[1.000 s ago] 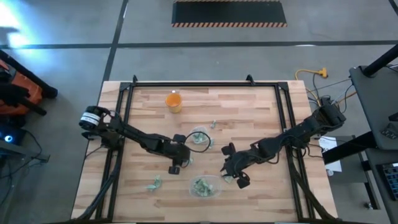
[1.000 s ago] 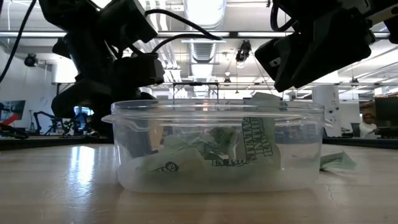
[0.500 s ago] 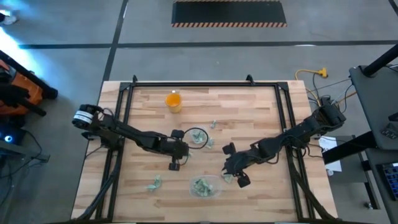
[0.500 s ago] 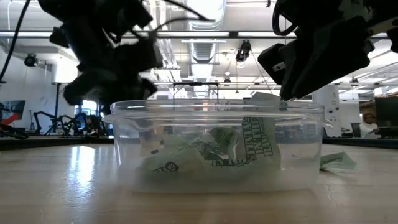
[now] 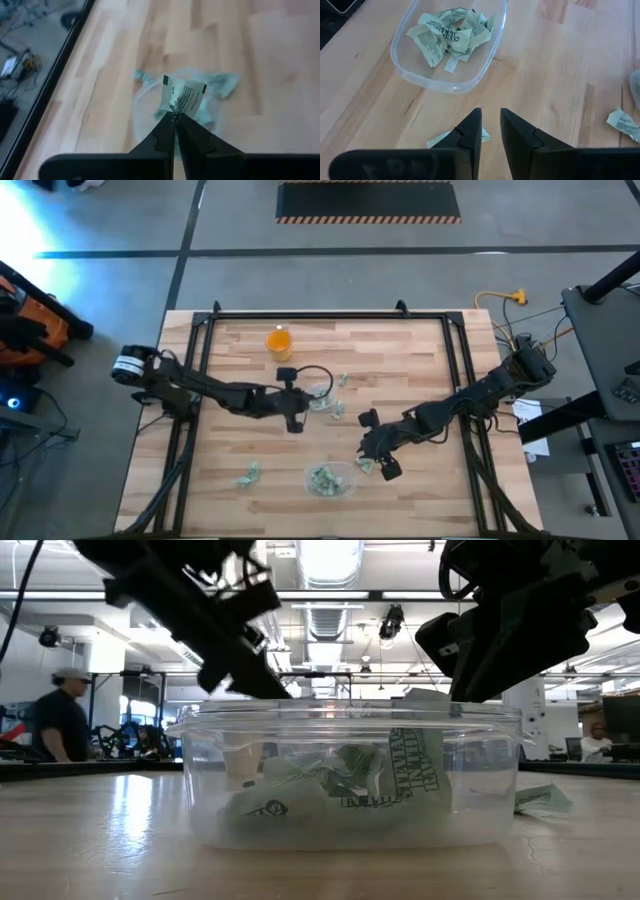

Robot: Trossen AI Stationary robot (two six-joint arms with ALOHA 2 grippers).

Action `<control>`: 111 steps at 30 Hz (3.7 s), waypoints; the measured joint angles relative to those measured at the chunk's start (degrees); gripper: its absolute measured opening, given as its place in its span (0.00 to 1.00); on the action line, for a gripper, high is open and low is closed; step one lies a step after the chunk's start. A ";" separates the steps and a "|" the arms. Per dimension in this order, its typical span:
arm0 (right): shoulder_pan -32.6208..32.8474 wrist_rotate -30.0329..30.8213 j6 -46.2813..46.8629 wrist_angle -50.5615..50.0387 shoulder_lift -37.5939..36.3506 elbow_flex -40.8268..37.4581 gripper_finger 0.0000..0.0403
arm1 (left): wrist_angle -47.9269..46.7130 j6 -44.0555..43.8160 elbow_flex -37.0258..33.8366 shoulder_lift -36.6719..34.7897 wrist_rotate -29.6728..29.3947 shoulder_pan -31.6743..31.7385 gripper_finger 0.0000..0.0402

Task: Pick and place Stevia / Truvia into bins
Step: Put the white stevia packet into the bottom transparent bin, then put the white stevia packet into the top transparent bin

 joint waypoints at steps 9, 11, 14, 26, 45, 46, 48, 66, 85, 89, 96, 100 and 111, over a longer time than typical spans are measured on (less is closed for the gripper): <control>0.00 -0.02 0.15 0.10 0.00 0.00 0.15 | 2.43 -0.18 0.04 3.44 2.50 4.87 0.00; 0.00 -0.02 0.13 0.00 0.00 0.00 0.15 | 2.77 -0.20 0.06 3.60 2.74 4.94 0.00; 0.00 -0.02 0.13 0.02 0.00 0.00 0.15 | 2.67 -0.20 0.06 3.81 3.42 5.07 0.00; 0.00 -0.02 0.10 0.06 0.00 -0.09 0.15 | 5.72 2.77 0.02 4.67 4.09 5.03 0.10; -7.13 24.34 -6.59 -4.11 0.00 -1.88 0.15 | 2.96 1.21 0.00 -1.23 4.11 1.76 0.33; -8.86 23.36 -7.62 -4.05 -0.01 -1.88 0.15 | 1.84 1.18 0.00 -2.13 4.09 1.12 0.33; -12.62 20.49 -9.96 -4.02 0.07 -1.88 0.15 | -0.31 0.49 -0.03 -4.13 4.11 -0.20 0.33; -38.79 -9.72 -30.14 4.08 0.60 -1.81 0.33 | -12.99 -9.50 -0.48 -14.07 3.52 -13.08 0.32; -41.77 -12.94 -30.29 6.65 12.61 4.16 0.48 | -12.76 -13.81 -0.48 -14.24 2.08 -13.37 0.32; -41.81 -13.81 -30.19 0.71 15.21 7.95 0.48 | -12.80 -13.81 -0.48 -14.24 2.10 -13.79 0.32; -41.82 -14.55 -28.20 -7.51 19.67 13.41 0.47 | -13.31 -13.79 -0.48 -14.24 2.10 -13.81 0.32; -41.81 -14.44 -27.42 -9.05 19.90 14.38 0.43 | -13.59 -13.79 -0.51 -14.24 2.10 -13.81 0.32; -41.92 -13.56 -25.60 -9.65 17.48 13.29 0.15 | -13.87 -13.79 -0.55 -14.22 2.10 -13.81 0.32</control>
